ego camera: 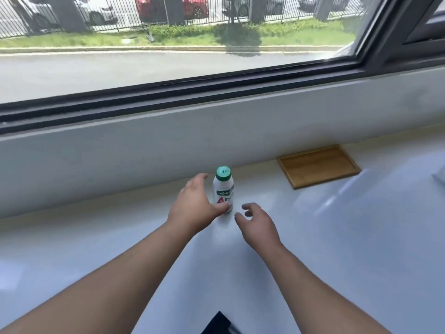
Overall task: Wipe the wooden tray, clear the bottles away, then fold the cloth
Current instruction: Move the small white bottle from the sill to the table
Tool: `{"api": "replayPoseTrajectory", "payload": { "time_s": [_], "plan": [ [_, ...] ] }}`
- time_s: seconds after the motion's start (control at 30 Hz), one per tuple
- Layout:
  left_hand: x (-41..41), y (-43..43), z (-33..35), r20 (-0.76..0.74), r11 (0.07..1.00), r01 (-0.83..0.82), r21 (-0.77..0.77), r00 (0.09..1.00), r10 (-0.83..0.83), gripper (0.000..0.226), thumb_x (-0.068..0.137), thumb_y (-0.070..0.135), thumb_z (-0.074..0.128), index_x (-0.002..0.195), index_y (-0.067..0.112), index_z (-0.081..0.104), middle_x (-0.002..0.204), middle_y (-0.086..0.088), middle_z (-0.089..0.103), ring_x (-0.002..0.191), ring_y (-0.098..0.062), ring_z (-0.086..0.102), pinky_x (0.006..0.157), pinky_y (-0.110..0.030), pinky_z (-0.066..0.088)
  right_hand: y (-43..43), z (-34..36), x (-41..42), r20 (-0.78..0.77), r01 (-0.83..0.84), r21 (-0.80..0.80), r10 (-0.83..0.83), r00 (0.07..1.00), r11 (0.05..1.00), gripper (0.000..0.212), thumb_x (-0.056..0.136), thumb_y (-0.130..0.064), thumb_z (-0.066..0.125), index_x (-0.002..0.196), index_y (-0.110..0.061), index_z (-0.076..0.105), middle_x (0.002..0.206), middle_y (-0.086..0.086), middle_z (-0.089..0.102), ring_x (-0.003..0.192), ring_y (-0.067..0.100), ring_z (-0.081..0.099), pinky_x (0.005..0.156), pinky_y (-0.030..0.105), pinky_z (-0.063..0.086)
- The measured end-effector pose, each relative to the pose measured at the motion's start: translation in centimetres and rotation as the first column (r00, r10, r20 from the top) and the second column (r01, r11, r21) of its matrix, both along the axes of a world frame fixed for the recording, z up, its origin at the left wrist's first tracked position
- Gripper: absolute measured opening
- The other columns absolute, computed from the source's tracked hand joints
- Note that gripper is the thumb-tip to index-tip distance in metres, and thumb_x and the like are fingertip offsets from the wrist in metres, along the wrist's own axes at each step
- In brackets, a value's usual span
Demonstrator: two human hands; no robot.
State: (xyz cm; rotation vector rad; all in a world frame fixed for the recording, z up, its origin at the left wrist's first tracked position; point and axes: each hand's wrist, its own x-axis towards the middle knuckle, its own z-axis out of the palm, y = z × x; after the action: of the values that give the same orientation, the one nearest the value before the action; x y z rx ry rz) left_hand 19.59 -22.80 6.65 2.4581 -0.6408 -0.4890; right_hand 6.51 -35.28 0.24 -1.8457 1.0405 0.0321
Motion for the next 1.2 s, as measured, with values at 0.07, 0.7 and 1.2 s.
{"api": "replayPoseTrajectory", "payload": {
  "time_s": [0.07, 0.7, 1.2],
  "plan": [
    [1.0, -2.2, -1.2, -0.076, 0.999, -0.036, -0.035, 0.997, 0.033, 0.104, 0.07, 0.06, 0.088, 0.155, 0.028, 0.038, 0.158, 0.003, 0.048, 0.14, -0.023, 0.051, 0.105, -0.04, 0.047, -1.4, -1.0, 1.7, 0.014, 0.095, 0.161, -0.099, 0.995, 0.982, 0.051, 0.095, -0.041, 0.06, 0.143, -0.028, 0.054, 0.13, -0.001, 0.064, 0.106, 0.021, 0.065, 0.086, 0.034, 0.051],
    [2.9, 19.8, 0.0, -0.102, 0.898, -0.392, -0.2, 0.92, 0.379, 0.047, 0.07, 0.053, 0.08, 0.111, 0.045, 0.058, 0.098, 0.022, 0.066, 0.091, 0.0, 0.063, 0.069, -0.026, 0.049, 18.7, 1.1, 10.7, 0.116, -0.074, 0.67, -0.005, 0.993, 0.739, 0.052, 0.099, -0.028, 0.065, 0.148, -0.024, 0.05, 0.131, 0.003, 0.067, 0.11, 0.025, 0.07, 0.101, 0.038, 0.055],
    [-19.3, 70.9, 2.8, -0.086, 0.343, -0.922, -0.182, 0.362, 0.928, 0.052, 0.066, 0.062, 0.08, 0.111, 0.05, 0.057, 0.1, 0.028, 0.068, 0.09, 0.012, 0.061, 0.066, -0.021, 0.043, 69.6, 4.2, 0.7, 0.108, -0.557, 0.72, 0.725, 0.68, 0.415, 0.017, 0.096, -0.023, 0.059, 0.109, -0.015, 0.068, 0.131, 0.017, 0.067, 0.111, 0.033, 0.071, 0.101, 0.044, 0.056]
  ]
}}
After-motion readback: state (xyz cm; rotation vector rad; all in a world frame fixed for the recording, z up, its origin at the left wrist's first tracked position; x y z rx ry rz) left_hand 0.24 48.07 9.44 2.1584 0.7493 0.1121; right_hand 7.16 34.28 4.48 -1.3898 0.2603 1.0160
